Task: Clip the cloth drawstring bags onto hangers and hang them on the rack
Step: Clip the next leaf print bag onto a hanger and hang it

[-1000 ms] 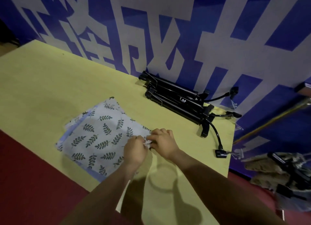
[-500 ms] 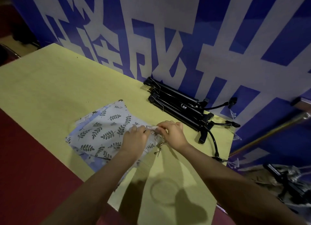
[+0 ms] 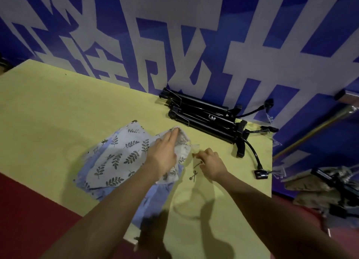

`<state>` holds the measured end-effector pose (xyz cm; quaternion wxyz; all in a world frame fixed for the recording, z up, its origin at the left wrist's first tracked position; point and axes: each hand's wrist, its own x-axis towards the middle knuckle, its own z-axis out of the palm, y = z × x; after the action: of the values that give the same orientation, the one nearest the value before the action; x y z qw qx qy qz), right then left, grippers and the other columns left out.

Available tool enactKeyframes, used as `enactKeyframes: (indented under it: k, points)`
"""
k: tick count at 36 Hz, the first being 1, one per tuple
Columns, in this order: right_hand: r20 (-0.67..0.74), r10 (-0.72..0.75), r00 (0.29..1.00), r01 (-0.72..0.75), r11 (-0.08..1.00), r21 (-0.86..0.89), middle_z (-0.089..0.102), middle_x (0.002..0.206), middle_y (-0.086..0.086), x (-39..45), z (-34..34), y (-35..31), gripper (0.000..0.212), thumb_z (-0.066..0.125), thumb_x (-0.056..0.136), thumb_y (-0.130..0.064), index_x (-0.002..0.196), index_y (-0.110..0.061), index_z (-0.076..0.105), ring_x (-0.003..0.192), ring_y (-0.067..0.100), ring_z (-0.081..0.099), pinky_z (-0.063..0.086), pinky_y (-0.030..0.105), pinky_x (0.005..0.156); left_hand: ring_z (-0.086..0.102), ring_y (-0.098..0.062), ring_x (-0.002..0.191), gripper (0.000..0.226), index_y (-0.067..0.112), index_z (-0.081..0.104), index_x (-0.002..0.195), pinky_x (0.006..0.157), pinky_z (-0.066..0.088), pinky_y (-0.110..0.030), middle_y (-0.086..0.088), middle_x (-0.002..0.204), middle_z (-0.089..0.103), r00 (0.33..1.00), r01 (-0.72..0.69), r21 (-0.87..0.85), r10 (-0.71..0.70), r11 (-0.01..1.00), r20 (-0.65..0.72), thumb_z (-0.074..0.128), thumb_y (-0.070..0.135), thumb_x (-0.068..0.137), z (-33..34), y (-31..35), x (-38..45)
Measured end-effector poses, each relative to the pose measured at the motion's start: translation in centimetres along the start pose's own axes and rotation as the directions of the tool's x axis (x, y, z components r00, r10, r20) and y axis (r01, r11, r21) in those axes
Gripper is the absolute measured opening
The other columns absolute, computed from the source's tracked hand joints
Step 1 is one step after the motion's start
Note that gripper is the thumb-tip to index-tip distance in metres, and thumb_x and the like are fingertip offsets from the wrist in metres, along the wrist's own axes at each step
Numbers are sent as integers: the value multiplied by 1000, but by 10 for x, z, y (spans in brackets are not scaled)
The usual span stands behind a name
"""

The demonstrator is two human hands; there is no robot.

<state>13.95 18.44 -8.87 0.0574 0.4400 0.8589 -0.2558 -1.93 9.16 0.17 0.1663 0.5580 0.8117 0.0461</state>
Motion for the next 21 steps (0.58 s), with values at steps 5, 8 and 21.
enactKeyframes:
  k: [5, 8, 21]
  points:
    - [-85, 45, 995, -45, 999, 5, 45, 120, 8, 3, 10, -3, 21, 48, 92, -9, 111, -15, 54, 108, 29, 44, 43, 37, 92, 52, -27, 115, 75, 19, 5, 150, 70, 45, -34, -1, 153, 25, 992, -120, 15, 120, 993, -27, 49, 9, 90, -1, -6, 9]
    - [-123, 75, 990, -76, 997, -2, 47, 112, 11, 2, 16, -4, 18, 40, 98, -18, 107, -11, 54, 102, 28, 46, 44, 37, 88, 55, -27, 110, 72, 19, 10, 150, 65, 39, -32, 0, 150, 29, 986, -163, -24, 162, 986, -26, 47, 7, 90, -4, -11, 13]
    - [-391, 245, 887, 77, 757, 649, 58, 101, 8, -19, -22, -51, 8, 58, 90, -8, 85, -14, 59, 91, 16, 52, 40, 8, 72, 40, -22, 133, 95, 28, -8, 150, 93, 50, -41, 6, 159, 11, 952, -235, -297, 281, 925, 121, 52, -3, 82, -20, -27, 8]
